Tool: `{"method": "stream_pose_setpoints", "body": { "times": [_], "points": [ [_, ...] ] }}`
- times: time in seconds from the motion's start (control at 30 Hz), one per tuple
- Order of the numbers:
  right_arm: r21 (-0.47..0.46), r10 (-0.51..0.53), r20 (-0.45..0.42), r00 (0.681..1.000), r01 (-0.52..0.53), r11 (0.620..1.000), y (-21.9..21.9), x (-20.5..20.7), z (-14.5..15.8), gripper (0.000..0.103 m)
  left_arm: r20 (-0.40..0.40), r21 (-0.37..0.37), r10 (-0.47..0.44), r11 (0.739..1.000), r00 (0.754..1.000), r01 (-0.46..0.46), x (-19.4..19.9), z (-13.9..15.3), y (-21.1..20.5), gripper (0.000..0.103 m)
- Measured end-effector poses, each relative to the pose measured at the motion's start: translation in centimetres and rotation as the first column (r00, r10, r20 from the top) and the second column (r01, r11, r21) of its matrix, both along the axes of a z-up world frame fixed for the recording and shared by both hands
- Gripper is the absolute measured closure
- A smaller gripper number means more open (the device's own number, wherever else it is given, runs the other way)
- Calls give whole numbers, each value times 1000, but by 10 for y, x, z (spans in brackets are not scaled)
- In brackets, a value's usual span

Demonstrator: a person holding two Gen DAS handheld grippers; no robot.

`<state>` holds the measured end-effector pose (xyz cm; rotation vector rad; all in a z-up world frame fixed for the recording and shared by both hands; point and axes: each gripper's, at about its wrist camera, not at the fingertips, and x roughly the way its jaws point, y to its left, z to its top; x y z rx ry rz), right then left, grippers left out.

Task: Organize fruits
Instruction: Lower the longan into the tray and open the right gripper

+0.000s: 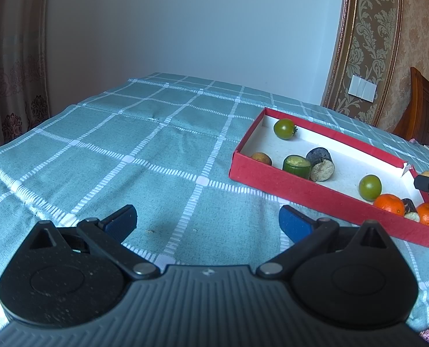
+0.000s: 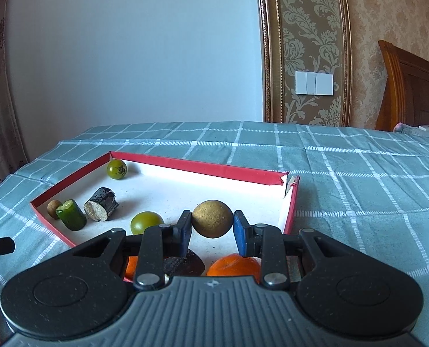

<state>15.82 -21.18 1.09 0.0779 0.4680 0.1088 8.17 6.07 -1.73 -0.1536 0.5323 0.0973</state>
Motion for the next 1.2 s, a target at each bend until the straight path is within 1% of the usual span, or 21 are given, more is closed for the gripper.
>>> {"method": "stream_pose_setpoints", "body": {
  "times": [0.07, 0.13, 0.27, 0.47, 0.57, 0.73, 0.93, 0.97, 1.0, 1.03, 1.07, 1.1, 1.2],
  "points": [
    [15, -2, -23, 1000, 2, 1000, -3, 3, -1, 73, 1, -2, 1, 1000, 1000, -1, 0, 0, 0, 0],
    [-2, -6, -25, 1000, 5, 1000, -2, 3, -2, 73, 1, -4, 1, 1000, 1000, -1, 0, 0, 0, 0],
    [7, -7, -46, 999, 7, 1000, -3, 1, -2, 73, 2, -7, -2, 1000, 1000, 2, 0, 0, 0, 0],
    [0, -18, -48, 999, 18, 1000, -4, -1, 2, 73, 2, -13, -1, 1000, 1000, 1, -1, 0, 1, 0],
    [5, -17, -30, 999, 17, 1000, -3, -7, 7, 73, 3, -13, -1, 1000, 1000, 1, -1, 0, 1, 0],
    [25, 11, 2, 1000, -11, 1000, 2, -27, 16, 73, 2, -19, -3, 1000, 1000, 3, -1, 0, 2, 0],
    [121, 58, -4, 998, -57, 991, 1, -69, 8, 72, 5, -21, -4, 1000, 1000, 5, -1, 0, 2, 0],
    [133, 62, -8, 998, -61, 989, 1, -76, 6, 70, 4, -21, -4, 1000, 1000, 4, -1, 0, 2, 0],
    [146, 61, -10, 998, -59, 987, -1, -83, 3, 61, 4, -21, -4, 1000, 1000, 4, -1, 0, 2, 0],
    [159, 54, -10, 998, -52, 986, -2, -90, 0, 55, 4, -23, -5, 1000, 1000, 5, -1, 0, 3, 0],
    [169, 42, -10, 999, -40, 985, -4, -96, -4, 43, 3, -22, -4, 1000, 1000, 4, -1, 0, 3, 0],
    [172, 29, -9, 1000, -27, 985, -6, -100, -7, 38, 4, -21, -2, 1000, 1000, 2, -2, 0, 3, 0],
    [156, 2, -30, 1000, 2, 988, -9, -103, -18, 38, 3, -25, 1, 1000, 1000, -1, -1, 1, 4, 0]
  ]
}}
